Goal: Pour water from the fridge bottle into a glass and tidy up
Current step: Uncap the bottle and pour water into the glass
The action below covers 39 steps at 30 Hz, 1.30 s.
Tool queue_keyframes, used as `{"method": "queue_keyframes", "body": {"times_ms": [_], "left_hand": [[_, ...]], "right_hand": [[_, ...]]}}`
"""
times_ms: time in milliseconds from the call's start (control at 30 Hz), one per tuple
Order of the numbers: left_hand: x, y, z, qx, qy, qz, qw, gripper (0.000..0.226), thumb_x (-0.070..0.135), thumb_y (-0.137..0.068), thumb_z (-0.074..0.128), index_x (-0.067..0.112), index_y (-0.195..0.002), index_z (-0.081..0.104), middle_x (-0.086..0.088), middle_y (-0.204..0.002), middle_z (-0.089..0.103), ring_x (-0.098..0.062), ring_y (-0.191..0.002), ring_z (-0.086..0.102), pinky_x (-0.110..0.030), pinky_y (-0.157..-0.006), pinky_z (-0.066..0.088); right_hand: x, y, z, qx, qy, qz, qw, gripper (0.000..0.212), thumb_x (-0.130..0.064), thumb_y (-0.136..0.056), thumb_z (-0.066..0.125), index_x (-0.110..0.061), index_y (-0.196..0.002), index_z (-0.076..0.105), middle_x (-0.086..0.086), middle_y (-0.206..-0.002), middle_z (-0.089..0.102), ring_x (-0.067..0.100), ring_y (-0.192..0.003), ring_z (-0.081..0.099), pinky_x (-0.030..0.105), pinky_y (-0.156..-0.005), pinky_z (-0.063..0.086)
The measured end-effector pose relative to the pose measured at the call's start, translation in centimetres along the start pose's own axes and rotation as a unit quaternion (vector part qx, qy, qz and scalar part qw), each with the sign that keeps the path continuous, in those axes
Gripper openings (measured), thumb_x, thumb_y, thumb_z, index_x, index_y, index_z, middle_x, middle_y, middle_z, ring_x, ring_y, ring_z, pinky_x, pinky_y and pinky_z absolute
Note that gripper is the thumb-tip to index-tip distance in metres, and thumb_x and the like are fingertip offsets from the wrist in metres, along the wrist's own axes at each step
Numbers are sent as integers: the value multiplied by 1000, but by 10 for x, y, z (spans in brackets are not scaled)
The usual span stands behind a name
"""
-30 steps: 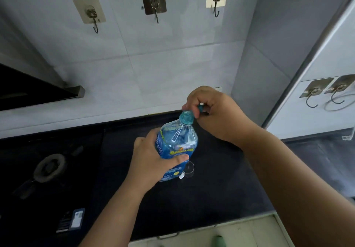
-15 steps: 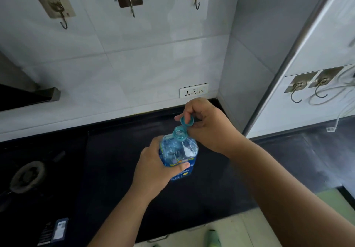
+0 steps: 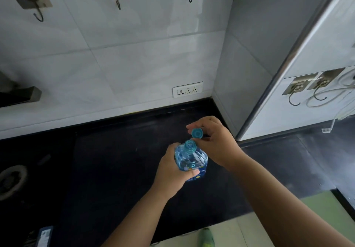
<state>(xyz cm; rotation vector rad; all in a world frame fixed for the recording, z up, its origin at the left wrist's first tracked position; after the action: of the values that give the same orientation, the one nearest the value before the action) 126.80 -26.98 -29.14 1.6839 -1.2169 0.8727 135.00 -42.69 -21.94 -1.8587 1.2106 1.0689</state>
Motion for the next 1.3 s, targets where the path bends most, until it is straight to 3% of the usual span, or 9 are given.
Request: {"method": "queue_keyframes", "body": {"times_ms": [200, 267, 400, 500, 600, 700, 900, 1133, 1300], "left_hand": [[-19, -16, 19, -8, -83, -1, 996, 85, 40, -65, 93, 41, -134, 44, 18, -119, 68, -1, -109, 68, -33, -95, 59], [-24, -19, 22, -11, -112, 0, 994, 84, 41, -67, 93, 41, -133, 43, 20, -118, 67, 0, -108, 67, -32, -95, 59], [-40, -25, 23, -15, -137, -10, 990, 82, 39, -65, 95, 39, -131, 45, 19, -118, 67, -2, -109, 67, -33, -93, 60], [-51, -25, 22, -20, -145, -21, 989, 81, 37, -66, 94, 38, -130, 46, 18, -118, 66, -3, -110, 67, -32, -93, 60], [-57, -25, 22, -27, -160, -15, 987, 85, 41, -63, 94, 42, -131, 42, 19, -122, 63, -6, -113, 65, -36, -94, 60], [-65, -26, 24, -39, -154, -24, 987, 88, 42, -61, 94, 45, -131, 42, 19, -125, 61, -9, -116, 63, -39, -95, 60], [-72, -29, 25, -37, -146, -22, 988, 84, 37, -65, 94, 43, -131, 41, 17, -124, 60, -4, -112, 64, -35, -94, 60], [-75, -32, 25, -54, -150, -25, 987, 89, 36, -69, 93, 39, -139, 38, 14, -129, 61, -6, -116, 63, -38, -101, 56], [-79, -32, 26, -54, -138, -29, 989, 89, 34, -69, 93, 42, -138, 38, 14, -130, 60, -7, -118, 63, -39, -101, 56]], "right_hand": [[29, -1, 2, -3, 44, 32, 999, 40, 1, -83, 79, -29, -110, 75, -9, -120, 55, 2, -101, 68, 17, -90, 56], [38, 0, 7, -10, 55, 46, 997, 40, 0, -83, 79, -28, -111, 74, -9, -120, 53, 0, -99, 68, 14, -89, 55], [57, 2, 15, -32, 45, 70, 996, 42, 0, -85, 77, -30, -114, 73, -9, -122, 52, 1, -100, 70, 20, -93, 57], [71, 1, 20, -42, 46, 78, 995, 37, -6, -88, 77, -30, -116, 73, -10, -121, 51, -7, -99, 65, 12, -91, 53], [86, -4, 27, -51, 65, 115, 990, 31, -19, -92, 75, -33, -119, 70, -11, -124, 51, 3, -101, 64, 15, -88, 53], [105, -13, 33, -57, 89, 161, 981, 33, -22, -94, 73, -33, -124, 64, -8, -124, 52, 4, -99, 58, 9, -77, 42], [136, -26, 51, -61, 70, 200, 975, 33, -20, -94, 72, -31, -123, 63, -7, -123, 61, 10, -107, 62, 21, -85, 49], [157, -34, 68, -40, -35, 255, 966, 34, -9, -87, 79, -26, -114, 69, -10, -109, 70, 8, -99, 67, 23, -79, 56], [180, -40, 72, -69, 24, 298, 952, 34, -7, -83, 79, -27, -109, 68, -3, -104, 68, 16, -96, 68, 37, -84, 62]]}}
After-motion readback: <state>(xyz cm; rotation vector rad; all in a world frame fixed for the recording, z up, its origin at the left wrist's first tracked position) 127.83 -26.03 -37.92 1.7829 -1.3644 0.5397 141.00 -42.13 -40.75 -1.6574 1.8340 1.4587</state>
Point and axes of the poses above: each hand's wrist, its own y-axis away from the middle knuckle, its own z-axis out of the palm, x = y × z, the point moved 2 cm from there along -y, towards the middle knuckle
